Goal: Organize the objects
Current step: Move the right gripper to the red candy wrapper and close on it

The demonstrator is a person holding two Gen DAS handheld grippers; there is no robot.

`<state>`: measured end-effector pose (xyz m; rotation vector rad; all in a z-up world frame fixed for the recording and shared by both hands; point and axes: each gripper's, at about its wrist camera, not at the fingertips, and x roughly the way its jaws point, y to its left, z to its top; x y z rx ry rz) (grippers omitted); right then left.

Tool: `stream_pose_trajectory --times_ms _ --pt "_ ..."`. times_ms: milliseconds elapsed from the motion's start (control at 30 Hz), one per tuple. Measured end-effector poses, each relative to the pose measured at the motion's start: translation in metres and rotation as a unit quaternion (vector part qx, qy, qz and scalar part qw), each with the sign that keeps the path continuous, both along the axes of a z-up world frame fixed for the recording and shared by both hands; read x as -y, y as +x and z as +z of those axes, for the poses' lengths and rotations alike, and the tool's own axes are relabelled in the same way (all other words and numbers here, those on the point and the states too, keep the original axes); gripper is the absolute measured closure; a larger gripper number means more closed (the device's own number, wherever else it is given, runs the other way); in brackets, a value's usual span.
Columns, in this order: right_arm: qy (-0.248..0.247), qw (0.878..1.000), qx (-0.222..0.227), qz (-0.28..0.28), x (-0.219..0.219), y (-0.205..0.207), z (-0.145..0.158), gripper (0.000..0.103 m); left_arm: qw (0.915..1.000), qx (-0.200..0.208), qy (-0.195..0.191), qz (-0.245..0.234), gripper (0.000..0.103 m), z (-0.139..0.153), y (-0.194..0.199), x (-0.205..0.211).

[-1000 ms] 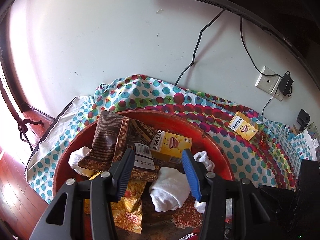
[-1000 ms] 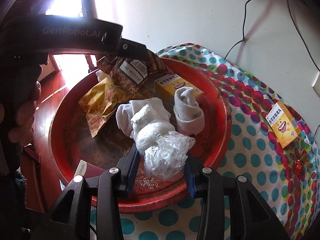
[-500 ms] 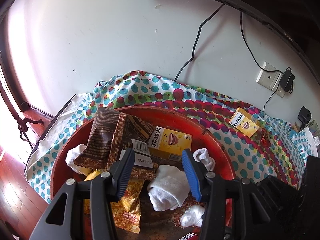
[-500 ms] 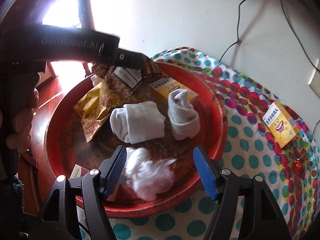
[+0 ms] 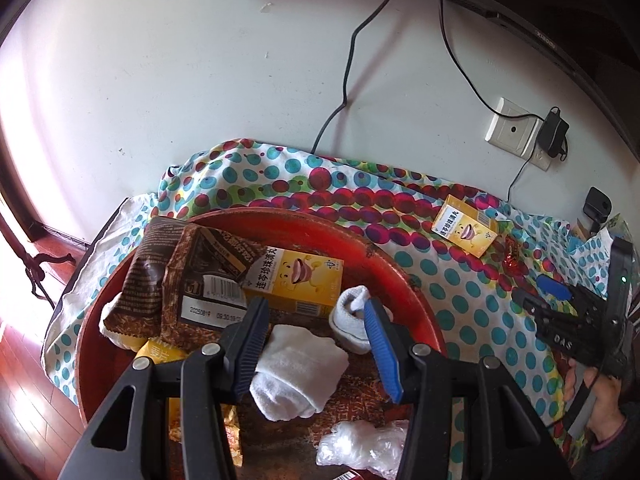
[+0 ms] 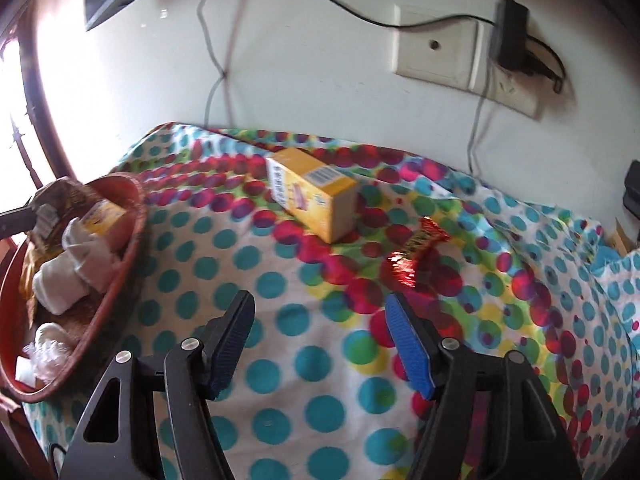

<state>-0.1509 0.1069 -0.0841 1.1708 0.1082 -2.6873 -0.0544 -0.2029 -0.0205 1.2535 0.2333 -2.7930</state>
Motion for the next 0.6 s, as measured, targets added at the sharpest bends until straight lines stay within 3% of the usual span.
stream_pose_trajectory --times_ms 300,600 --pt "-0.014 0.997 0.031 -0.069 -0.032 -0.045 -0.025 0.046 0.9994 0.006 -0.008 -0.034 0.053 -0.008 -0.008 -0.029" --pt "-0.013 0.996 0.043 -0.073 -0.023 -0.07 -0.032 0.048 0.9986 0.002 -0.011 -0.052 0.053 -0.015 -0.012 -0.045"
